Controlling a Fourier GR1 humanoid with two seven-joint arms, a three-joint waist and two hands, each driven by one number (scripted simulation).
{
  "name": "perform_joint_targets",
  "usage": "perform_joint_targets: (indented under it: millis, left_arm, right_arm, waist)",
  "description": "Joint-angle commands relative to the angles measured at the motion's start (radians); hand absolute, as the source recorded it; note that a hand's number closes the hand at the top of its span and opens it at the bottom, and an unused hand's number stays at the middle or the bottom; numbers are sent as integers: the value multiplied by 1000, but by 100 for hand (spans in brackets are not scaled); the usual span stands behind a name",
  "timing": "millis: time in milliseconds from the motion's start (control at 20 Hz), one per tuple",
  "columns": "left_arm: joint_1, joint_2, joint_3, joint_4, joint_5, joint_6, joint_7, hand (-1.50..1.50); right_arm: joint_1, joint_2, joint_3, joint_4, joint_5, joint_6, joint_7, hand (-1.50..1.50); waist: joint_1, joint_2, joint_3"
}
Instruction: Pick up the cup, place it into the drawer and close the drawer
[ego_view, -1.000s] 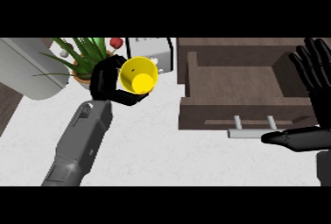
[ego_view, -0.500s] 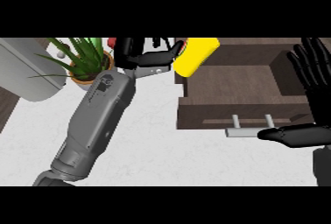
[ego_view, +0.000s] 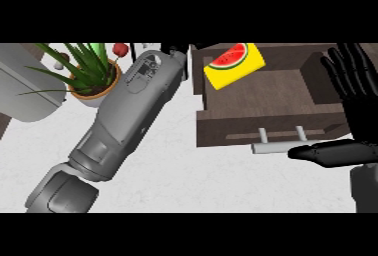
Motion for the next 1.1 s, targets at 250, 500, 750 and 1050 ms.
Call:
perform_joint_targets:
  millis: [250,500,750,1050]
  left_arm:
    - [-62,0,-170,214,93,25,60,150]
    - [-69,0,-234,278,78,-45,92,150]
    - [-34,0,-289,255,122,-55,78,-150]
    - [21,0,-250,185,248,-43,-24,-150]
  right_arm:
    - [-14,19,29,29,4,18,-43,-150]
    - [-71,-12,25,18,-36,49,6,-150]
    - [-94,6,38,52,-31,51,-28,-150]
    - [-121,36,129,68,-131,168,-18,-150]
  waist:
    - [-67,18,1]
    - [-112,30,1]
    - [-136,38,1]
    - [-154,47,0]
